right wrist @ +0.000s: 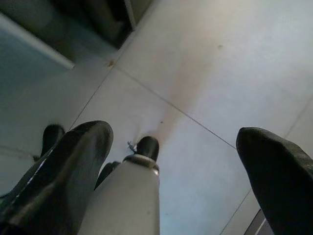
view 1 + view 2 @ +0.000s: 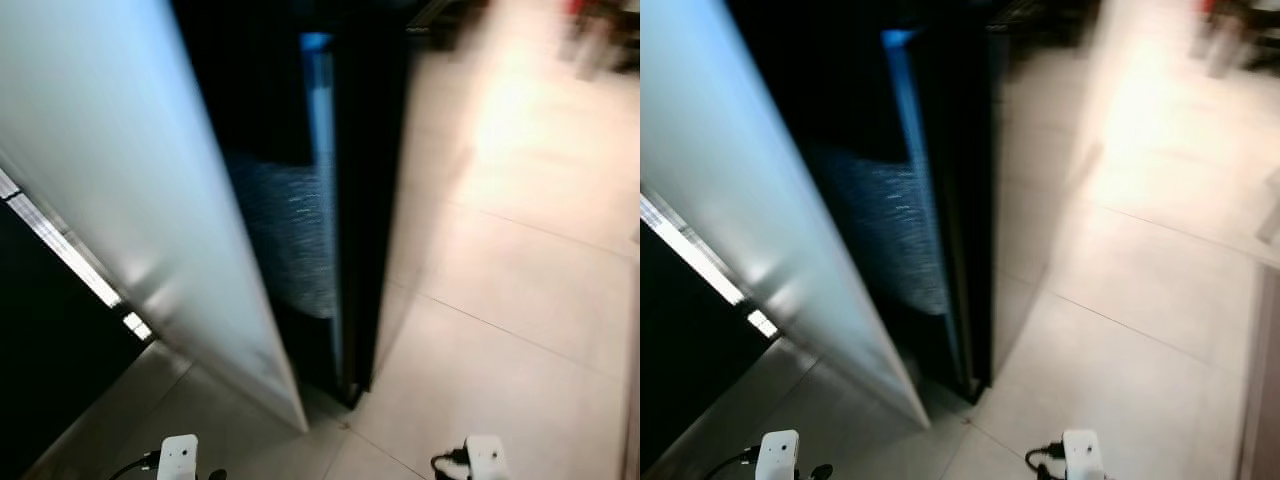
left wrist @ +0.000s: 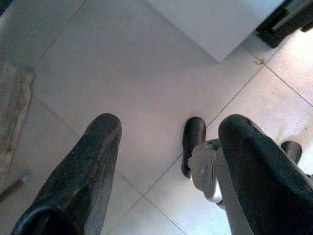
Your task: Restocking fridge
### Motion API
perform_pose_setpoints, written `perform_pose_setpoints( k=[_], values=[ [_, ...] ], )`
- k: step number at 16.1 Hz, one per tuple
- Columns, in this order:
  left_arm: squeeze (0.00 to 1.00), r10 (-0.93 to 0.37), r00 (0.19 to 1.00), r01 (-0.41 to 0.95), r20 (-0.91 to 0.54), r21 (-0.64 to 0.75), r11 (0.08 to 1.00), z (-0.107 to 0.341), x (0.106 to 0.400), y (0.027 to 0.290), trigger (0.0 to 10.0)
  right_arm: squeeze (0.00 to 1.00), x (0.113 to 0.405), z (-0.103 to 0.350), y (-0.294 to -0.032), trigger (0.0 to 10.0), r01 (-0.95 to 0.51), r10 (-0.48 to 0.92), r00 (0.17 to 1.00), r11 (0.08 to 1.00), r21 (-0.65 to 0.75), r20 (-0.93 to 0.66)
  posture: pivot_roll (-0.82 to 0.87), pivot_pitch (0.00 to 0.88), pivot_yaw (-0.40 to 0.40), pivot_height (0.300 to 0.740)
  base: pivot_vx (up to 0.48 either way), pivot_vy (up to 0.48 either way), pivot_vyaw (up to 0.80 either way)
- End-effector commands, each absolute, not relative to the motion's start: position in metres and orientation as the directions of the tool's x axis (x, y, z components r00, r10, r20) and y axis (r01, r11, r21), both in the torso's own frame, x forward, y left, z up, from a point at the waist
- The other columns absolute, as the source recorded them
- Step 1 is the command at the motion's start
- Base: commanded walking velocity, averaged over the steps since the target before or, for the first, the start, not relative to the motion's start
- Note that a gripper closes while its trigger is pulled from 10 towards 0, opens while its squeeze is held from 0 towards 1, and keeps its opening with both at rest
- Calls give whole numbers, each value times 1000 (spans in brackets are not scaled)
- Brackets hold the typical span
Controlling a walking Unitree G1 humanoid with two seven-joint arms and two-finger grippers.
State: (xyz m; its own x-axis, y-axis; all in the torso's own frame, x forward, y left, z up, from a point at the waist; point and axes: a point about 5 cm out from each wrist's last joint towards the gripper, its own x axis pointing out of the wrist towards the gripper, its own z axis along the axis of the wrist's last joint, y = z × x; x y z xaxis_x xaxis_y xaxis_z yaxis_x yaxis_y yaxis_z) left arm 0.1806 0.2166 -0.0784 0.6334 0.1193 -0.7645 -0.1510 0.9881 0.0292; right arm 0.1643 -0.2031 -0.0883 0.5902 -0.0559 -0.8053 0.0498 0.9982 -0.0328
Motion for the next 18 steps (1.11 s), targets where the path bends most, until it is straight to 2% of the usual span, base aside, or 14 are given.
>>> perform_pose_setpoints(
  k=[1,12,18],
  values=[
    [0,125,613,-155,-780,35,987,-81,174,220,10000,0,156,-93,-199,10000,41,-46,564,999,-27,-824,-64,83,55,740,0,0,800],
    [0,114,608,-141,-785,34,989,-83,172,217,10000,0,135,-97,-215,10000,-11,-40,514,999,-53,-857,-66,27,50,740,0,0,800],
    [0,120,611,-153,-782,33,988,-82,174,217,10000,0,135,-100,-201,10000,-28,-20,498,999,-39,-867,-65,63,51,740,0,0,800]
  ],
)
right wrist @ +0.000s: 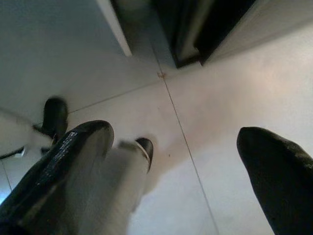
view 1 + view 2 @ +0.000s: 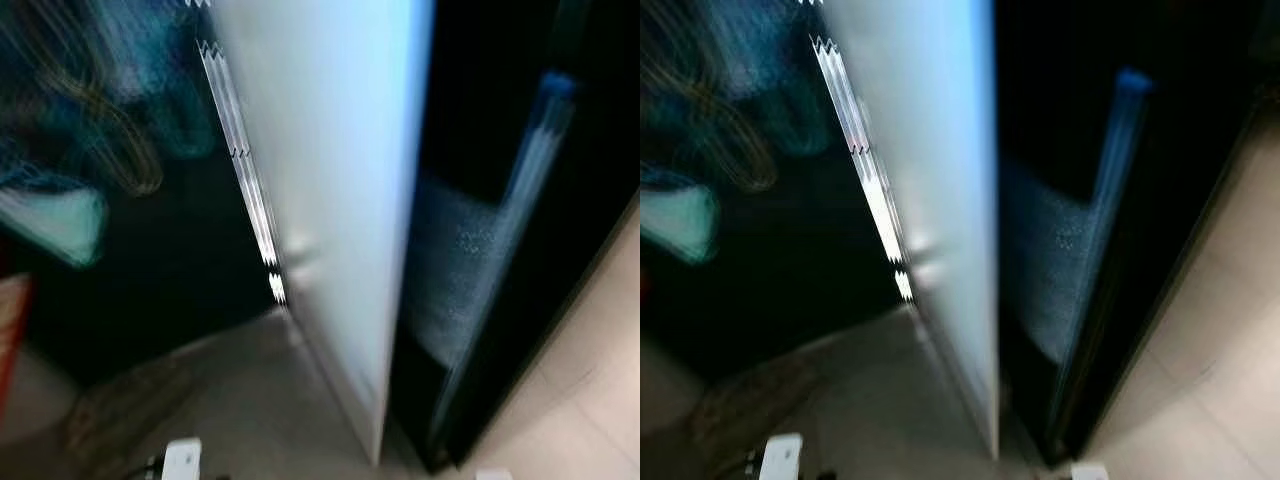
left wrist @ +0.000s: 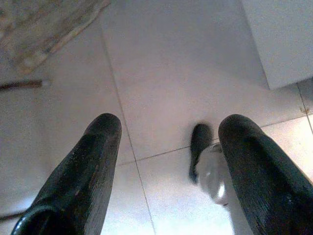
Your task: Restocking fridge
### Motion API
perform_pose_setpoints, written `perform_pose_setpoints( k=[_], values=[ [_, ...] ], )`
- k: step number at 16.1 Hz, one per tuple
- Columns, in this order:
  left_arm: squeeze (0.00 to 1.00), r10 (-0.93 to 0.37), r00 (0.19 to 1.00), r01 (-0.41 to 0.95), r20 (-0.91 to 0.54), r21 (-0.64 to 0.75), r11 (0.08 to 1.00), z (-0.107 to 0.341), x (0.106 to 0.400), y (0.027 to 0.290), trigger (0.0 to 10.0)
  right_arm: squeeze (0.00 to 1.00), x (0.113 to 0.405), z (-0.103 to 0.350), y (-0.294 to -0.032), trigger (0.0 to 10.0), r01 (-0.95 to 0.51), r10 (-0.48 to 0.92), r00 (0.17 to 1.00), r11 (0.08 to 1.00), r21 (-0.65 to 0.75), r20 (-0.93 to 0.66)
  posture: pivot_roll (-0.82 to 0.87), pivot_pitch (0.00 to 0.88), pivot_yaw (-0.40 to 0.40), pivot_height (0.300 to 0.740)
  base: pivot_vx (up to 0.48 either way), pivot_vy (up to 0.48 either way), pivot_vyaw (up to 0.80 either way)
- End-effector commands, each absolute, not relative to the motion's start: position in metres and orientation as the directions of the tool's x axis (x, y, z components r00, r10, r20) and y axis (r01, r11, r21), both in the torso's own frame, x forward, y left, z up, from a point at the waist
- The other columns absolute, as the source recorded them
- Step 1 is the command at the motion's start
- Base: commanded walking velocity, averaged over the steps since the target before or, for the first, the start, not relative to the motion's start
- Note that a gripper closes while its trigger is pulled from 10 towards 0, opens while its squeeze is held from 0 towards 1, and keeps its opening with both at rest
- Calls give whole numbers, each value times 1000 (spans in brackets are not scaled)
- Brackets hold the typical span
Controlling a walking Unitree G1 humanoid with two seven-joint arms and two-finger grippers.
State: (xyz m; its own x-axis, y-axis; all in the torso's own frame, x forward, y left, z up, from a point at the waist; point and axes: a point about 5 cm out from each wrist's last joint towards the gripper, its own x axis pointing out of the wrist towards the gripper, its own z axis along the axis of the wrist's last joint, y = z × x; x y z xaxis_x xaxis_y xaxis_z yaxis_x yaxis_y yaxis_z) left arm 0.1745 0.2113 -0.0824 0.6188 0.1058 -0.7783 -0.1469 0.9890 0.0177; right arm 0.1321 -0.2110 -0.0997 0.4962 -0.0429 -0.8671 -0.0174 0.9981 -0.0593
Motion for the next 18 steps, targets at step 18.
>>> perform_pose_setpoints(
  k=[18],
  values=[
    [0,120,611,-159,-782,27,987,-83,173,215,10000,0,139,-101,-191,10000,-135,24,483,990,-47,-875,-58,61,43,740,0,0,800]
  ],
)
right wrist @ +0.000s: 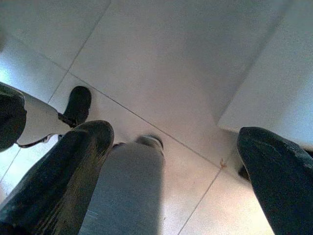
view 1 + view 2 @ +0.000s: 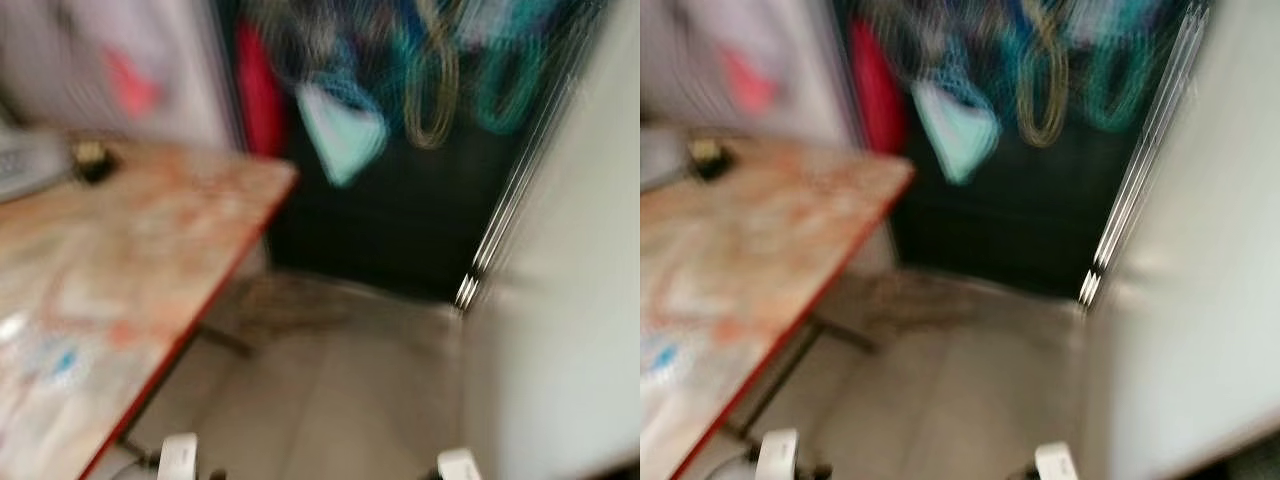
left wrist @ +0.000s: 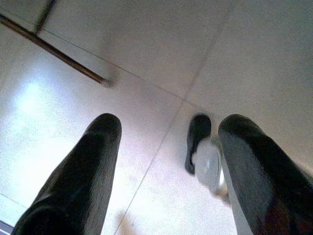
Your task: Restocking fridge
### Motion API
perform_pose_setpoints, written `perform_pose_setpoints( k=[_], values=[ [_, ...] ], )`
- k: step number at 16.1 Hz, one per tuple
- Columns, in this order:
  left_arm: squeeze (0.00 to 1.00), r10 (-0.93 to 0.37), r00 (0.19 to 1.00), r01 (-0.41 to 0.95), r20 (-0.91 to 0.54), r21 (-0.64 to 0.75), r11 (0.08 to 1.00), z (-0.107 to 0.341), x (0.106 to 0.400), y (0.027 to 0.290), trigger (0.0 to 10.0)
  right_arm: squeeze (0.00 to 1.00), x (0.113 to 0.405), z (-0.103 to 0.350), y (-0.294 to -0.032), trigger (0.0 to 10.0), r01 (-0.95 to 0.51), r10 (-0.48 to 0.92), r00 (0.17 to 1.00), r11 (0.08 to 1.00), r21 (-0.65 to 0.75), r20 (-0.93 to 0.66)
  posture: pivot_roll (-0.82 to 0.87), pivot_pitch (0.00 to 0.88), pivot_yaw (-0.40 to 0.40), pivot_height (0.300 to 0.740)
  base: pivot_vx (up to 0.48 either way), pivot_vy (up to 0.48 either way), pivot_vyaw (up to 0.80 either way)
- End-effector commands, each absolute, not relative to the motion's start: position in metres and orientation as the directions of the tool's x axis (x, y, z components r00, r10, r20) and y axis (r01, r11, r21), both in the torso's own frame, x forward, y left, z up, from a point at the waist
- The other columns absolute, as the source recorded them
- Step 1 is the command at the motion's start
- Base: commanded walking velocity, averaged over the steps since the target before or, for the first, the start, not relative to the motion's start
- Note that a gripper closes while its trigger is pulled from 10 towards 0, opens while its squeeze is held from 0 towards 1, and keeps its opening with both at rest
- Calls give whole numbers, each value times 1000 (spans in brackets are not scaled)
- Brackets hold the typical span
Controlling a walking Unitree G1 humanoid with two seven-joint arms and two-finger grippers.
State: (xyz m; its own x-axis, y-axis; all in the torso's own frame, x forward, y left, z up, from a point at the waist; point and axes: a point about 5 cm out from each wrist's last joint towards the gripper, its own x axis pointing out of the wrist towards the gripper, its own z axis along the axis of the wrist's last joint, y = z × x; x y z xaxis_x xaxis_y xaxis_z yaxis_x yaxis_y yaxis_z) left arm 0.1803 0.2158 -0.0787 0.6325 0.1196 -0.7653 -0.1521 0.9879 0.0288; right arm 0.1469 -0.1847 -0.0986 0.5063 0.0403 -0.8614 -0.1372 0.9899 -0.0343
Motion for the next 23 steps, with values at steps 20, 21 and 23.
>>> perform_pose_setpoints(
  k=[20,21,23],
  values=[
    [0,117,609,-157,-784,25,987,-83,173,213,10000,0,140,-101,-189,10000,-209,49,472,976,-58,-880,-59,65,42,740,0,0,800],
    [0,117,610,-157,-784,25,987,-83,173,213,10000,0,140,-101,-189,10000,-210,50,472,976,-58,-880,-59,65,42,740,0,0,800],
    [0,115,610,-157,-784,23,987,-83,173,212,10000,0,140,-101,-189,10000,-213,51,472,975,-58,-880,-59,65,42,740,0,0,800]
  ],
)
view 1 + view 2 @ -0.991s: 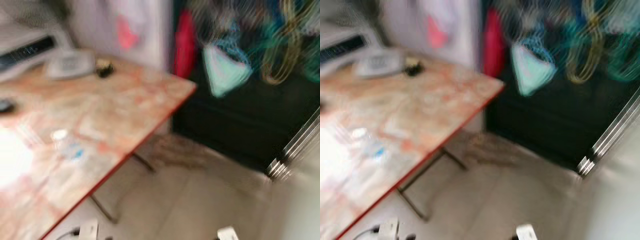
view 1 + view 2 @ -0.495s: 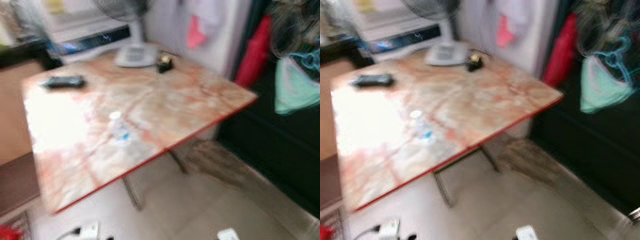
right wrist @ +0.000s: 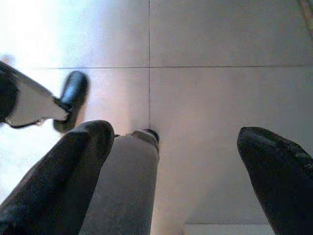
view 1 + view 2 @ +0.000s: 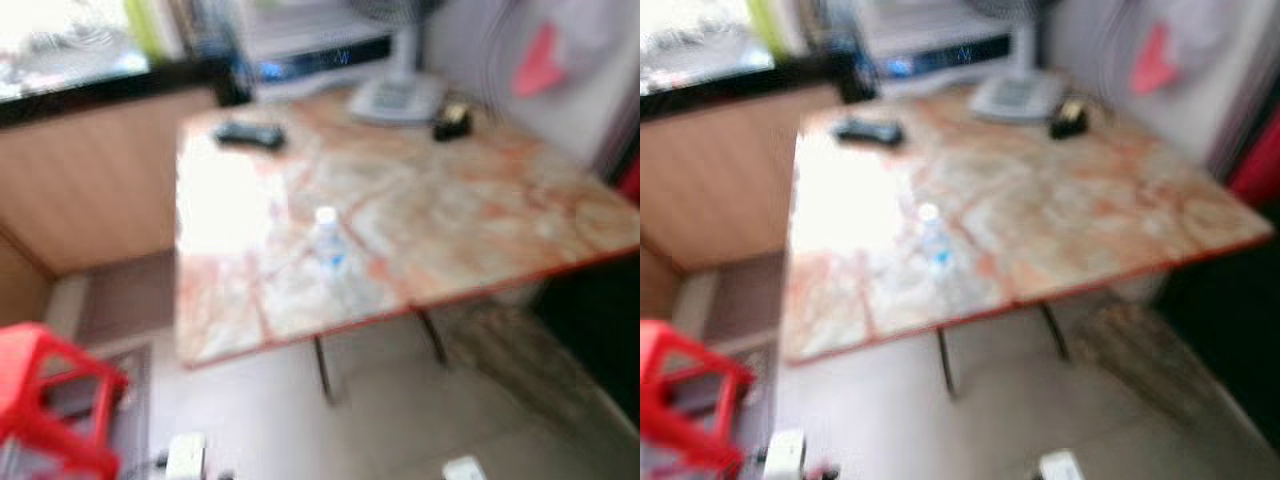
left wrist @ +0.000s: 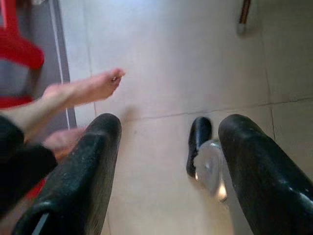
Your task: Restocking fridge
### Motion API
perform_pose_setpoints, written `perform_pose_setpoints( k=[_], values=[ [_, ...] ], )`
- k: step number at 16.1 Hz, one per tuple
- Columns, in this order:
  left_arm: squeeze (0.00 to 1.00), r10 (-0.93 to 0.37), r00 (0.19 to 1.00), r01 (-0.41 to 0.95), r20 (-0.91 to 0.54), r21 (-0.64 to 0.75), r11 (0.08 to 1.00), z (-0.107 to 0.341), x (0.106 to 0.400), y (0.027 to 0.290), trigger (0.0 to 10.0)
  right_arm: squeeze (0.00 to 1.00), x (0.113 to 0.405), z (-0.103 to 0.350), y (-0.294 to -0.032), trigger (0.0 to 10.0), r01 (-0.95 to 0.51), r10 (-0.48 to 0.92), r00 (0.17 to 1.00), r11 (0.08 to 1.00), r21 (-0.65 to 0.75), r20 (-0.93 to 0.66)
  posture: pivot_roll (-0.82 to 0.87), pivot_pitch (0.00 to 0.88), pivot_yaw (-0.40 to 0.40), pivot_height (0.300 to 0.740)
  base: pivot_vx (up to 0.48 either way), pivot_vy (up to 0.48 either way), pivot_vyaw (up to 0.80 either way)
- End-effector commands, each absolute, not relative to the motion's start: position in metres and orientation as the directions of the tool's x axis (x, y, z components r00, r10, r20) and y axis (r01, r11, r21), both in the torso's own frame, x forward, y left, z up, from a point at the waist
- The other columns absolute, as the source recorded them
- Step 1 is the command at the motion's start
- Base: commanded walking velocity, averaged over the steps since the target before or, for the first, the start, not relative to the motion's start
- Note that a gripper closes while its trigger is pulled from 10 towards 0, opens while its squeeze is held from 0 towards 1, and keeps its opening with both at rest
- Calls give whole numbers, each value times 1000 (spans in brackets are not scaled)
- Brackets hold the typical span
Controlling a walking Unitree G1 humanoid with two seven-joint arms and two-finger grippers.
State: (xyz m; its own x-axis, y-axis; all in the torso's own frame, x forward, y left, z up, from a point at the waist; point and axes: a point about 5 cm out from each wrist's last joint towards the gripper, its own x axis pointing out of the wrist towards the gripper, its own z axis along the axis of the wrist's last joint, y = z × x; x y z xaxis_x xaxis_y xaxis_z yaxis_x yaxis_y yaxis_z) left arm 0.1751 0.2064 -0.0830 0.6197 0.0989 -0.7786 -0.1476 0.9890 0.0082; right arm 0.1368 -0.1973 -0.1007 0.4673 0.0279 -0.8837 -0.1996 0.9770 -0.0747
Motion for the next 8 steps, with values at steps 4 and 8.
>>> perform_pose_setpoints(
  k=[4,8],
  values=[
    [0,115,607,-159,-786,22,987,-84,171,212,10000,0,137,-102,-186,10000,-215,54,465,975,-54,-883,-61,67,39,740,0,0,800],
    [0,114,607,-155,-787,23,988,-84,172,212,10000,0,136,-103,-184,10000,-195,56,461,980,-40,-886,-60,66,40,740,0,0,0]
  ],
)
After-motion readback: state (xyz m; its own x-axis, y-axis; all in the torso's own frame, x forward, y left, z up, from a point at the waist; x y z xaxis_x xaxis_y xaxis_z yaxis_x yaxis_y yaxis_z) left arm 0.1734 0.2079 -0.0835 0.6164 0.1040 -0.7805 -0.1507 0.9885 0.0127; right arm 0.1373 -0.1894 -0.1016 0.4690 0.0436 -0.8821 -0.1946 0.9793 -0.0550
